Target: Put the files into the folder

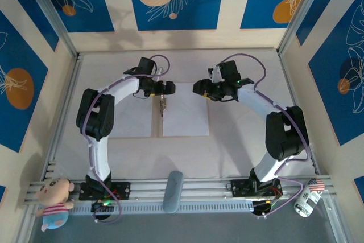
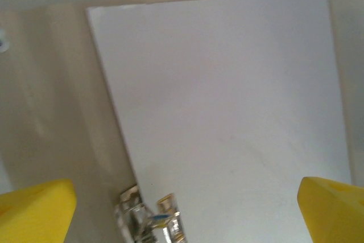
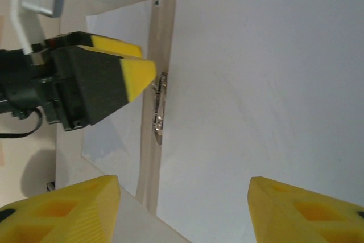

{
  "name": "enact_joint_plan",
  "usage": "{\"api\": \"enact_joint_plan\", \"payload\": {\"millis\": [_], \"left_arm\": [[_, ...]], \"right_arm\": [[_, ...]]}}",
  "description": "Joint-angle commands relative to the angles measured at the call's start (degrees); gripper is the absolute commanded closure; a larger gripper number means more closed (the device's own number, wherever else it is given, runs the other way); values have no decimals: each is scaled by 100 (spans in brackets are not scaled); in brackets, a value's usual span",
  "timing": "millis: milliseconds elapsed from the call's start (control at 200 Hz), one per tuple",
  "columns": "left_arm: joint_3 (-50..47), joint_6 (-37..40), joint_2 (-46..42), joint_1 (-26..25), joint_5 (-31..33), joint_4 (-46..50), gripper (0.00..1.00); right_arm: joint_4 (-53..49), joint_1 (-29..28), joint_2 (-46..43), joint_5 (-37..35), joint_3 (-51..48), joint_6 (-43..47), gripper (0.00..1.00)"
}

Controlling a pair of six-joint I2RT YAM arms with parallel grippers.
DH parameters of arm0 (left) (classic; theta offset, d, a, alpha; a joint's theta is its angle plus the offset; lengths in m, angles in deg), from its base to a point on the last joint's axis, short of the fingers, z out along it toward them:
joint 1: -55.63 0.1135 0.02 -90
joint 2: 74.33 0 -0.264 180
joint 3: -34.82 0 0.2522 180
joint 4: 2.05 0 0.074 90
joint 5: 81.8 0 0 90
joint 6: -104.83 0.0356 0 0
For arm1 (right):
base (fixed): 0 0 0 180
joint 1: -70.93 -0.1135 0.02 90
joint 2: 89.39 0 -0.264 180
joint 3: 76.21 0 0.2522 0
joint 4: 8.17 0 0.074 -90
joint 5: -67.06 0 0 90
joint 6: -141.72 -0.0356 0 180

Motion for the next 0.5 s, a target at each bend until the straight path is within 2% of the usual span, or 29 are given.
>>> {"api": "enact_joint_plan", "payload": {"millis": [0,285,495], "left_arm": [[226,310,81,52,-703,-223,0],[-452,142,-352,19,-1690,-851,0],[-1210,-140,-906,-73,-1724,-1093,0]], "right_arm": [[-182,-27,-262,200,-62,-48,38],[-261,-29,-382,178,-49,-24,38],[-228,17,-360,114,-110,-32,36]]}}
